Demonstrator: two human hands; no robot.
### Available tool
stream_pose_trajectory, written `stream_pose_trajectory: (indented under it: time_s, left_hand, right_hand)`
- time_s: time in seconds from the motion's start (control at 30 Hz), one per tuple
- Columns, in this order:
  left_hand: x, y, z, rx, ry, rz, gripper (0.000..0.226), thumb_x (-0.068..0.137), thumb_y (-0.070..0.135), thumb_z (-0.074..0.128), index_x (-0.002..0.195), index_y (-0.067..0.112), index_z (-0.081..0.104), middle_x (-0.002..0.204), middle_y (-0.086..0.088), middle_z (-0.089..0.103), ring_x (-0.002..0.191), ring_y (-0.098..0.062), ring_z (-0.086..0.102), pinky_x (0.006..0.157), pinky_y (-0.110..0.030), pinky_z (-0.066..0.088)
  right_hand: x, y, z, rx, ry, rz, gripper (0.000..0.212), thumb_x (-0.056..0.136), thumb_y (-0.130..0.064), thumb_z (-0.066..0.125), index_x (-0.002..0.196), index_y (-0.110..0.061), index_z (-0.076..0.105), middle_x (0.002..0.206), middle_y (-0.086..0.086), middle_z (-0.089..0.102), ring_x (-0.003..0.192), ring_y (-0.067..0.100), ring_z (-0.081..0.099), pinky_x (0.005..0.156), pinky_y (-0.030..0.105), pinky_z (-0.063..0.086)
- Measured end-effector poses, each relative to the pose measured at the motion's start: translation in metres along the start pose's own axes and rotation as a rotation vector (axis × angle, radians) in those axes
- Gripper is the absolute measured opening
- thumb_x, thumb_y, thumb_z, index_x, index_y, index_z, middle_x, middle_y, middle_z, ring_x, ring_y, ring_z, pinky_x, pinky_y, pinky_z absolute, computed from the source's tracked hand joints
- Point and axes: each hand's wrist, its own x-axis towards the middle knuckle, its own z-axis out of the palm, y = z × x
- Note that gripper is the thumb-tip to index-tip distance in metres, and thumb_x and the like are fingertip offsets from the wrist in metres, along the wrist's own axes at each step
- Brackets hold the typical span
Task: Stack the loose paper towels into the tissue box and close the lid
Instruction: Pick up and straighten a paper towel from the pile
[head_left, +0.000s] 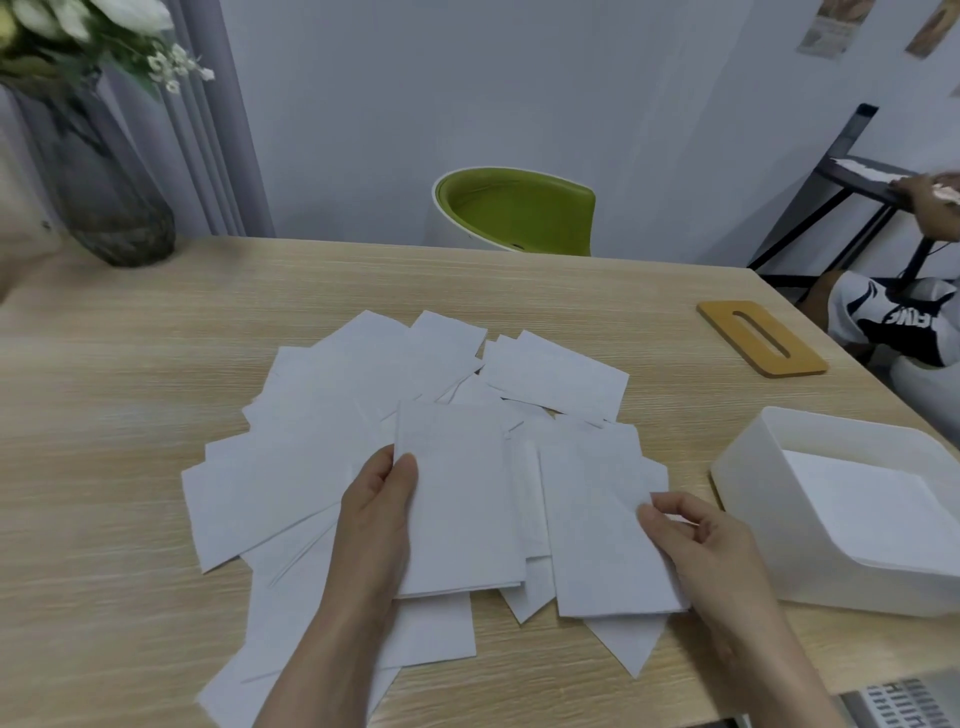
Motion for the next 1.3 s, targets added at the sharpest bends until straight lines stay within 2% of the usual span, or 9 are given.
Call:
stream_pose_trajectory:
  time_s: [0.07, 0.17, 0.3, 0.57, 0.7, 0.87, 0.93, 1.07, 1.3]
  left_hand:
    - [-0.001, 0.002, 0.001, -0.006, 0.002, -0.006, 0.041, 0.101, 0.021, 0.047, 0.080, 0.044, 0.073, 0.087, 0.015, 0.075, 0.079, -0.001, 0.070, 0.061, -0.016, 0.050]
    - [0.000, 0.000, 0.001, -0.002, 0.013, -0.013, 0.035, 0.101, 0.022, 0.047, 0.084, 0.036, 0.074, 0.092, 0.010, 0.076, 0.085, -0.006, 0.071, 0.070, -0.026, 0.049]
    - [0.001, 0.000, 0.000, -0.007, 0.014, -0.020, 0.036, 0.101, 0.021, 0.048, 0.081, 0.036, 0.074, 0.091, 0.011, 0.076, 0.083, -0.003, 0.070, 0.067, -0.020, 0.051]
    - [0.000, 0.000, -0.001, 0.051, 0.001, -0.028, 0.030, 0.101, 0.022, 0.046, 0.087, 0.030, 0.072, 0.093, 0.002, 0.075, 0.091, -0.020, 0.070, 0.083, -0.039, 0.052]
    - [0.001, 0.000, -0.001, 0.052, 0.004, -0.028, 0.026, 0.100, 0.023, 0.048, 0.087, 0.023, 0.071, 0.092, -0.003, 0.075, 0.088, -0.020, 0.070, 0.078, -0.035, 0.051]
    - [0.000, 0.001, 0.000, 0.047, 0.022, -0.033, 0.028, 0.101, 0.028, 0.048, 0.085, 0.028, 0.072, 0.090, 0.004, 0.075, 0.085, -0.012, 0.070, 0.076, -0.031, 0.051]
    - [0.000, 0.000, 0.001, 0.032, 0.038, -0.043, 0.027, 0.101, 0.031, 0.046, 0.094, 0.027, 0.072, 0.097, 0.010, 0.074, 0.090, -0.006, 0.068, 0.080, -0.027, 0.048]
    - [0.000, -0.002, 0.001, 0.012, 0.082, -0.086, 0.040, 0.100, 0.041, 0.045, 0.134, 0.022, 0.056, 0.132, 0.012, 0.057, 0.122, -0.007, 0.052, 0.105, -0.028, 0.038]
    - [-0.001, 0.001, 0.001, 0.027, 0.069, -0.099, 0.044, 0.100, 0.042, 0.043, 0.135, 0.018, 0.056, 0.137, 0.005, 0.057, 0.126, -0.012, 0.052, 0.113, -0.041, 0.037]
  right_hand:
    - [0.001, 0.002, 0.001, -0.016, 0.010, -0.009, 0.009, 0.090, -0.010, 0.063, 0.083, -0.011, 0.068, 0.060, 0.004, 0.070, 0.049, 0.009, 0.059, 0.055, 0.028, 0.040]
    - [0.001, 0.000, 0.004, 0.023, 0.019, -0.032, 0.009, 0.090, -0.014, 0.064, 0.082, -0.014, 0.068, 0.065, 0.004, 0.072, 0.053, 0.010, 0.062, 0.059, 0.030, 0.043]
    - [-0.004, -0.010, 0.016, 0.211, -0.029, -0.016, 0.009, 0.087, -0.015, 0.066, 0.079, -0.016, 0.069, 0.076, 0.012, 0.074, 0.063, 0.021, 0.066, 0.066, 0.034, 0.046]
    - [-0.019, -0.021, 0.065, 0.237, -0.207, -0.006, 0.005, 0.088, -0.016, 0.064, 0.087, -0.013, 0.068, 0.077, 0.010, 0.075, 0.066, 0.018, 0.071, 0.057, 0.028, 0.053]
    - [-0.020, -0.019, 0.081, 0.185, -0.215, -0.028, 0.006, 0.090, -0.016, 0.064, 0.086, -0.014, 0.068, 0.074, 0.008, 0.075, 0.066, 0.016, 0.070, 0.066, 0.031, 0.050]
    - [-0.021, -0.017, 0.086, 0.154, -0.202, -0.034, 0.005, 0.090, -0.018, 0.064, 0.089, -0.015, 0.068, 0.073, 0.005, 0.075, 0.067, 0.015, 0.071, 0.062, 0.028, 0.049]
    - [-0.022, -0.018, 0.087, 0.159, -0.195, -0.035, 0.006, 0.090, -0.019, 0.064, 0.089, -0.015, 0.068, 0.072, 0.004, 0.075, 0.065, 0.013, 0.070, 0.058, 0.023, 0.049]
    - [-0.024, -0.020, 0.090, 0.177, -0.184, -0.039, 0.006, 0.091, -0.018, 0.063, 0.089, -0.014, 0.068, 0.069, 0.003, 0.074, 0.060, 0.009, 0.069, 0.051, 0.014, 0.048]
    - [-0.026, -0.020, 0.094, 0.145, -0.175, -0.073, 0.007, 0.091, -0.020, 0.063, 0.087, -0.015, 0.067, 0.067, 0.003, 0.073, 0.062, 0.009, 0.068, 0.055, 0.018, 0.049]
